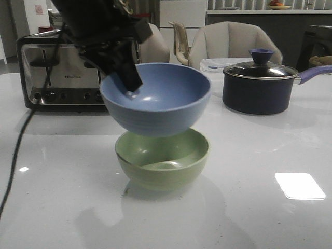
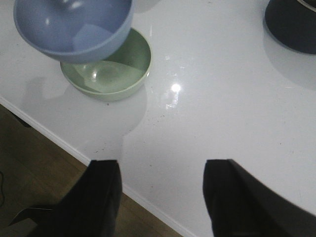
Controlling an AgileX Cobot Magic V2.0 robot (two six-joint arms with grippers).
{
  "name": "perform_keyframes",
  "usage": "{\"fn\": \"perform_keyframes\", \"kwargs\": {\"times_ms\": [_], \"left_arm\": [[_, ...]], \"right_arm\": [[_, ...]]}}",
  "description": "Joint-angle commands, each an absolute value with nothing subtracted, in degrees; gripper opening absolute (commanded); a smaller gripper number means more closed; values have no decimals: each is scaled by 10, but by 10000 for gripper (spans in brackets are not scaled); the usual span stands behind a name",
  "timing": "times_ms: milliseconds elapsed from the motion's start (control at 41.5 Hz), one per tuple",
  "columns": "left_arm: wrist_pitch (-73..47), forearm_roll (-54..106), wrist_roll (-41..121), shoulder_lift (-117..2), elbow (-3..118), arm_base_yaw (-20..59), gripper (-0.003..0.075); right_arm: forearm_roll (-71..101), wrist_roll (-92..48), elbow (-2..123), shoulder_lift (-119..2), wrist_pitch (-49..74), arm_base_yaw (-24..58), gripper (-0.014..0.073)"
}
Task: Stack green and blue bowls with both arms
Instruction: 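Lift the blue bowl with the left gripper and lower it into the green bowl, then open the left gripper and raise it off the stacked bowls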
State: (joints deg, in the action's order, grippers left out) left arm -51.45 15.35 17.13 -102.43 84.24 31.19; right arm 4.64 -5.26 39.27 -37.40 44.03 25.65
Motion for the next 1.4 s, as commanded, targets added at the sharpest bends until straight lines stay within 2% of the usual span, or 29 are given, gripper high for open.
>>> {"fn": "perform_keyframes", "kwargs": {"times_ms": [0,289,361,482,530,602,795,1060,1373], "left_arm": [[-472,166,172,-1015,862,328,99],[-451,168,172,-1055,862,324,117],[-450,168,172,-1059,862,324,203],[-450,168,172,-1062,862,324,450],[-450,168,172,-1061,863,324,524],[-451,168,172,-1059,865,324,579],[-491,164,172,-1032,889,324,585],[-515,163,172,-906,881,335,584],[-499,145,172,-701,743,350,583]], "right_arm": [[42,-58,407,-371,402,255,483],[42,-58,407,-371,402,255,483],[42,-58,407,-371,402,255,483],[42,-58,407,-371,402,255,483],[42,-58,407,-371,402,255,483],[42,-58,407,-371,402,255,483],[42,-58,407,-371,402,255,483],[42,-58,407,-371,402,255,483],[42,-58,407,-371,401,255,483]]}}
